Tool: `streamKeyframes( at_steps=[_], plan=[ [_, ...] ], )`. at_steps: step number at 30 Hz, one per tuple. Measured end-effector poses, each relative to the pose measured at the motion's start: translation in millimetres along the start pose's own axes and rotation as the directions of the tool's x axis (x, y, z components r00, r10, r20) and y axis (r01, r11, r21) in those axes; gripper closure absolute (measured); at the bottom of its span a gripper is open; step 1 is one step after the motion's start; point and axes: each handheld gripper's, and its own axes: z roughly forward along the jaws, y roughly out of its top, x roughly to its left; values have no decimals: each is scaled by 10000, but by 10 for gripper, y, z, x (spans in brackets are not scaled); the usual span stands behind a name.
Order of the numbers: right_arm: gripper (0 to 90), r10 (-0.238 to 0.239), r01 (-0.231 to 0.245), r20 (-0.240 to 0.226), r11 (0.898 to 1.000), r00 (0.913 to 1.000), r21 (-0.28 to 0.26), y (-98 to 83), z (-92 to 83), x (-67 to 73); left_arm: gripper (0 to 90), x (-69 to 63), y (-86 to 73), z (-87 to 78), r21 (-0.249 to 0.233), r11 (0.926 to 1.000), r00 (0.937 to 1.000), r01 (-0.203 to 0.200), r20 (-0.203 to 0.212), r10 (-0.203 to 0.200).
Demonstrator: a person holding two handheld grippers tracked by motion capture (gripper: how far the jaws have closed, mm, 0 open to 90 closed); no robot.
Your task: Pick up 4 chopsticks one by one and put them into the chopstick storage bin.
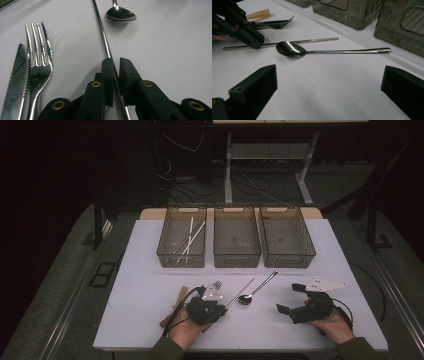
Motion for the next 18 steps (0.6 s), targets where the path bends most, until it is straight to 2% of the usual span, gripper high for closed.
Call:
streamKeyframes(
  at_steps=[1, 4, 7, 11, 15, 18],
  plan=[
    [8, 5, -5, -3, 10000, 10000, -1, 0, 0, 0, 818, 14, -1, -9, 39, 10000, 9999, -80, -100, 80],
    [7, 22, -22, 1, 10000, 10000, -13, 1, -2, -1, 824, 45, -14, -30, 57, 10000, 9994, 61, -347, -59],
    [8, 15, -15, 5, 10000, 10000, -10, 0, 0, -1, 825, 65, -25, -34, -27, 9999, 9992, 168, -361, -169],
    [7, 10, -10, 7, 10000, 10000, -2, 0, 0, 0, 778, 61, -42, -15, -279, 9989, 9985, 378, -375, -389],
    [8, 20, -20, 15, 10000, 10000, -7, -1, 4, -4, 800, 27, -54, -12, -317, 9989, 9970, 343, -684, -364],
    [8, 28, -28, 16, 10000, 10000, 8, 0, 6, -2, 815, -11, -63, -6, -344, 9993, 9956, 161, -914, -192]
  ],
)
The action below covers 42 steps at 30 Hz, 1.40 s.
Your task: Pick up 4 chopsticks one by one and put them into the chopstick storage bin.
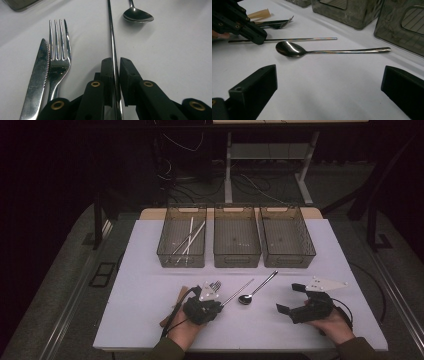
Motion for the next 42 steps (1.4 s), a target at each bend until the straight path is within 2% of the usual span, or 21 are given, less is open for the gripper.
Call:
streamKeyframes(
  at_steps=[3, 5, 11, 13, 18, 21, 23, 25, 26, 30, 38, 42],
  plan=[
    [8, -7, 7, -10, 10000, 10000, 9, 0, -3, 3, 843, -6, 1, 3, -7, 10000, 9999, 100, -23, -100],
    [7, -5, 5, -7, 10000, 10000, 7, -1, -3, 3, 846, 1, 0, 2, -19, 9995, 9995, 318, 24, -318],
    [8, 7, -7, -5, 10000, 10000, 3, 0, -3, 2, 848, 38, -5, 0, -76, 9987, 9984, 512, 247, -510],
    [7, 1, -1, -7, 10000, 10000, -14, 0, -3, 0, 848, 51, -8, 0, -126, 9989, 9985, 449, 334, -444],
    [7, 10, -10, -3, 10000, 10000, -14, 0, -5, 1, 849, 117, -7, -9, -420, 9960, 9947, 789, 700, -758],
    [7, 6, -6, -6, 10000, 10000, -14, 0, -5, 1, 849, 138, 10, -50, -498, 9962, 9951, 713, 717, -676],
    [7, 8, -8, -8, 10000, 10000, -15, 0, -5, 1, 849, 142, 21, -74, -678, 9938, 9938, 879, 738, -829],
    [7, 2, -2, -4, 10000, 10000, -14, 0, -5, 1, 849, 160, 24, -99, -663, 9945, 9942, 811, 757, -760],
    [8, 8, -8, -6, 10000, 10000, -9, 0, -5, 1, 849, 161, 27, -104, -741, 9929, 9932, 928, 768, -871],
    [8, 8, -8, 3, 10000, 10000, -17, 0, -5, 0, 849, 195, 44, -162, -720, 9954, 9949, 632, 834, -572],
    [7, 34, -34, -11, 10000, 10000, -15, 1, -8, 2, 849, 242, 83, -275, -1103, 9923, 9928, 566, 1113, -443],
    [7, 9, -9, -23, 10000, 10000, -16, 1, -7, 1, 849, 271, 88, -307, -1236, 9902, 9919, 651, 1169, -506]
  ],
)
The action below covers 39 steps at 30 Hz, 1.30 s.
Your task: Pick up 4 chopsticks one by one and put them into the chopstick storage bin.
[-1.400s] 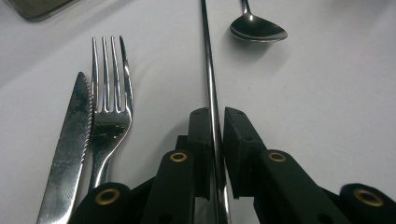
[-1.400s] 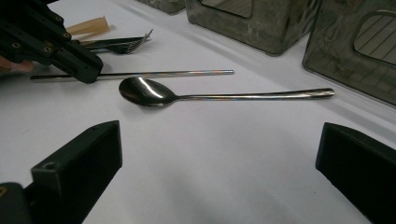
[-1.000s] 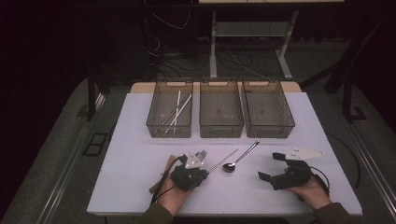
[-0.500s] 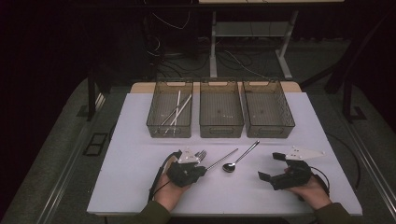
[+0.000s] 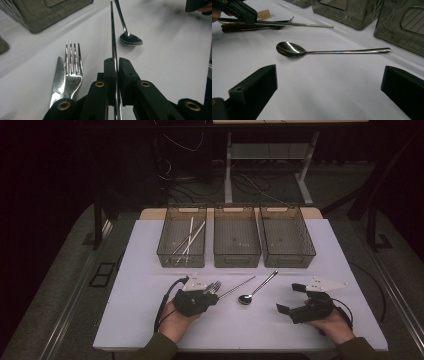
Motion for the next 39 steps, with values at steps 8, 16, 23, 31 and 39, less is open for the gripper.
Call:
streamKeyframes(
  at_steps=[8, 16, 23, 31, 39],
  plan=[
    [7, 7, -7, -6, 10000, 10000, 15, 0, 1, 1, 848, 52, 36, -78, -78, 9999, 9998, -91, 201, 93],
    [7, -59, 59, -7, 10000, 10000, 1, 1, 4, -4, 848, 121, 59, -164, -208, 9998, 9996, -82, 267, 88],
    [8, -58, 58, -2, 10000, 10000, -3, 1, 4, -2, 849, 172, 82, -245, -439, 9990, 9998, -102, 173, 110],
    [7, -36, 36, -4, 10000, 10000, -11, 2, 5, -4, 849, 254, 118, -347, -657, 9978, 9999, -111, 114, 119],
    [7, -39, 39, -2, 10000, 10000, -16, 0, 4, -4, 849, 368, 157, -458, -897, 9960, 10000, -35, 24, 37]
  ],
)
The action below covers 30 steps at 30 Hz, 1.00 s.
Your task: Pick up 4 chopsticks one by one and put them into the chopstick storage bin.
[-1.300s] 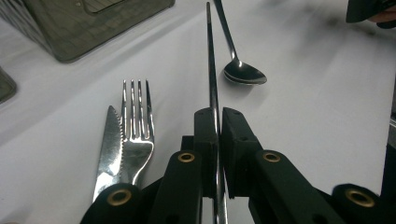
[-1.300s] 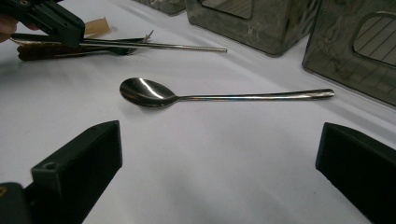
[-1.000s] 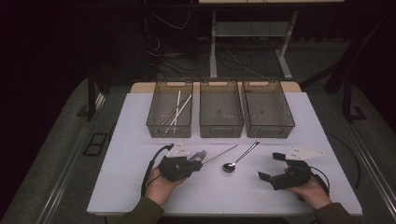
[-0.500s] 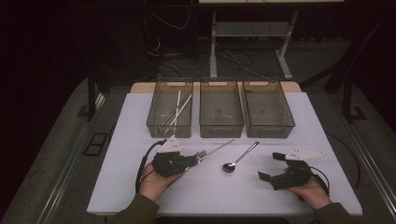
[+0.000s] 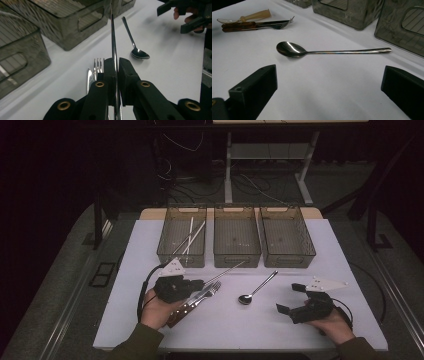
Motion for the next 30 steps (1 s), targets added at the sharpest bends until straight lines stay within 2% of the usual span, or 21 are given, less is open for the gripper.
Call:
streamKeyframes(
  at_steps=[13, 20, 30],
  plan=[
    [7, 19, -19, 26, 10000, 10000, 8, 0, 2, -7, 849, 171, 73, -88, -225, 9995, 9997, 222, -59, -223],
    [7, 26, -26, 33, 10000, 10000, 3, 0, 0, -9, 848, 290, 149, -119, -310, 9991, 9993, 288, -232, -295],
    [8, 31, -31, 43, 10000, 10000, -4, 0, -2, -11, 849, 491, 353, -137, -424, 9985, 9969, 341, -701, -370]
  ],
)
